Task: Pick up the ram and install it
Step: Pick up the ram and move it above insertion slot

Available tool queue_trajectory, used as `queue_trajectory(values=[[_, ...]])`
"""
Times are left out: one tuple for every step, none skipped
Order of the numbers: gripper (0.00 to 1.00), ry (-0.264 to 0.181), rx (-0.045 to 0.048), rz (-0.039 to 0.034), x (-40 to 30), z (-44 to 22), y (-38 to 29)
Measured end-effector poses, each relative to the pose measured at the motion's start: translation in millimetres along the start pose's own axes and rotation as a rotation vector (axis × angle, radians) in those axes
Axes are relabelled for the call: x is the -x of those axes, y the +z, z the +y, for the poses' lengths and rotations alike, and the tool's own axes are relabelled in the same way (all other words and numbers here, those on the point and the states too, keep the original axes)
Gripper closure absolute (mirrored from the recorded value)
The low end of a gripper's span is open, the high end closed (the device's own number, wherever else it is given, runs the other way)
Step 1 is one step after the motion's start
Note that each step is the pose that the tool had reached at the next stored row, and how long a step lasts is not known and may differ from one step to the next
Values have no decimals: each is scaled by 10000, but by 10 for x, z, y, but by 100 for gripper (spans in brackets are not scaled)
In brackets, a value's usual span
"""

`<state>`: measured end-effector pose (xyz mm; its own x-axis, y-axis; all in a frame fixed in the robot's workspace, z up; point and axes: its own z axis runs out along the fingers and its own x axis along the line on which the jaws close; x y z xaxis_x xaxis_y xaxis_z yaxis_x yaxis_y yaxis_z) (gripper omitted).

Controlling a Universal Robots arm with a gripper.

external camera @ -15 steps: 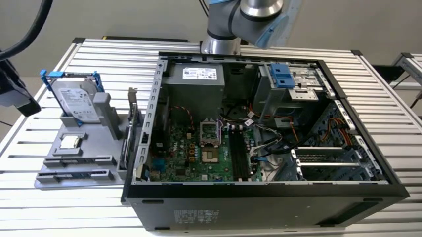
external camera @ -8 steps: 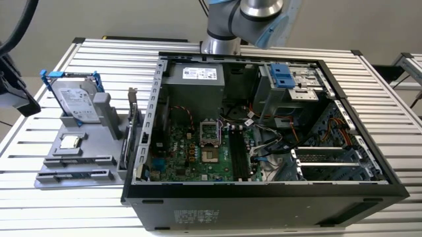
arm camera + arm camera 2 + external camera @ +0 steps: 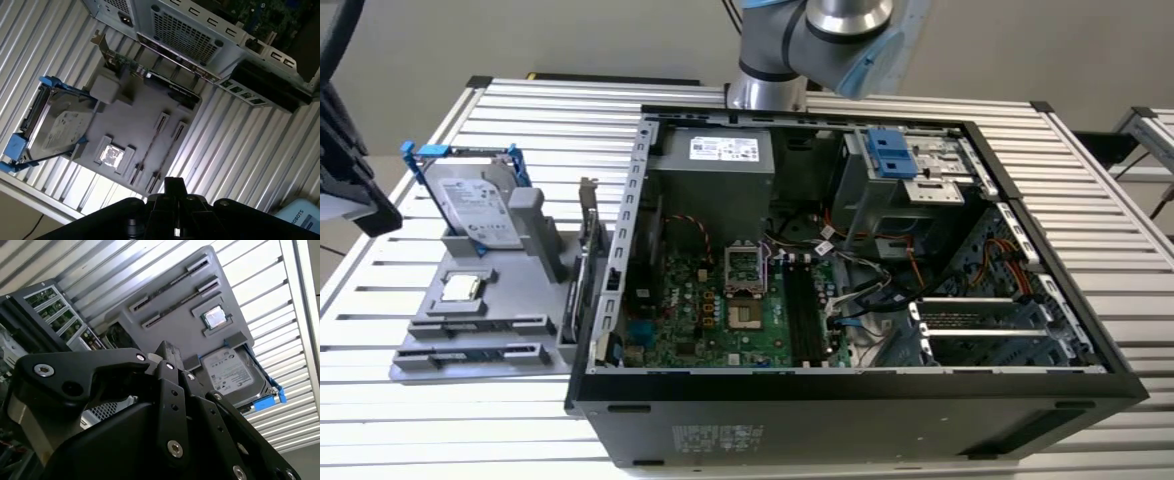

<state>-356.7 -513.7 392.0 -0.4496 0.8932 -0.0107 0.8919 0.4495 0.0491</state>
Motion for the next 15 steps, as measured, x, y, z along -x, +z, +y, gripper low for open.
queue_trajectory(values=[[100,115,-2,-6,0,0,0],[100,237,-2,-12,0,0,0],[100,354,-4,-17,0,0,0],[100,461,-5,-22,0,0,0],[100,575,-6,-28,0,0,0],[100,691,-8,-34,0,0,0],[100,797,-9,-39,0,0,0],[100,907,-10,-44,0,0,0],[100,1013,-12,-49,0,0,0],[100,1125,-16,-54,0,0,0],[100,1234,-19,-59,0,0,0],[100,1338,-22,-62,0,0,0],[100,1448,-25,-67,0,0,0],[100,1874,-44,-82,0,0,0],[100,1986,-49,-86,0,0,0]])
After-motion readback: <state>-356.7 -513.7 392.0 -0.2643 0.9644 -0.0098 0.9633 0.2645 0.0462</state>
